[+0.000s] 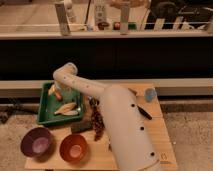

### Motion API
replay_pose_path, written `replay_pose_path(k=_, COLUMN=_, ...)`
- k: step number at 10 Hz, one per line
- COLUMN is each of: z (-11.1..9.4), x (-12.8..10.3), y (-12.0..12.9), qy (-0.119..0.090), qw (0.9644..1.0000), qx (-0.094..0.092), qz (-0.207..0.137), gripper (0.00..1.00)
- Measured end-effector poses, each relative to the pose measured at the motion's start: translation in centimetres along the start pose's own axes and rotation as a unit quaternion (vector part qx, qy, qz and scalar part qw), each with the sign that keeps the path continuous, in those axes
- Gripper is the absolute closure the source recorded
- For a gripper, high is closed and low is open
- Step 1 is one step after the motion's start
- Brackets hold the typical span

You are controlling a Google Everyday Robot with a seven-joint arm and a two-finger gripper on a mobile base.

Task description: Place pepper in red bowl

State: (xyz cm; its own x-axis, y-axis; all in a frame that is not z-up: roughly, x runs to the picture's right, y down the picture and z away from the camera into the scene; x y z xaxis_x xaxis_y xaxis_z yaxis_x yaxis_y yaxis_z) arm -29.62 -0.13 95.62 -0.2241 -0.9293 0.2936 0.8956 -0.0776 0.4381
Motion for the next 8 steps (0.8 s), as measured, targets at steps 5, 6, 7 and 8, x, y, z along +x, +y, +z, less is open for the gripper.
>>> replay_pose_path(k=5, z=0.5, x=2.1, y=0.0, qy=0.023, qw=0.9995, qx=0.002, qz=-0.020, gripper=0.20)
replay_pose_path(k=6, z=0.5, x=2.5, y=0.0, qy=0.026, qw=0.9994, qx=0.003, qz=-0.022, gripper=0.20)
replay_pose_path(k=7, z=0.6, x=2.9, y=0.0, qy=0.029, qw=0.9993, qx=0.006, qz=-0.024, gripper=0.20)
replay_pose_path(k=8, z=0.7, x=3.1, y=-0.1, qy=0.031, qw=0.9992, qx=0.008, qz=-0.026, gripper=0.20)
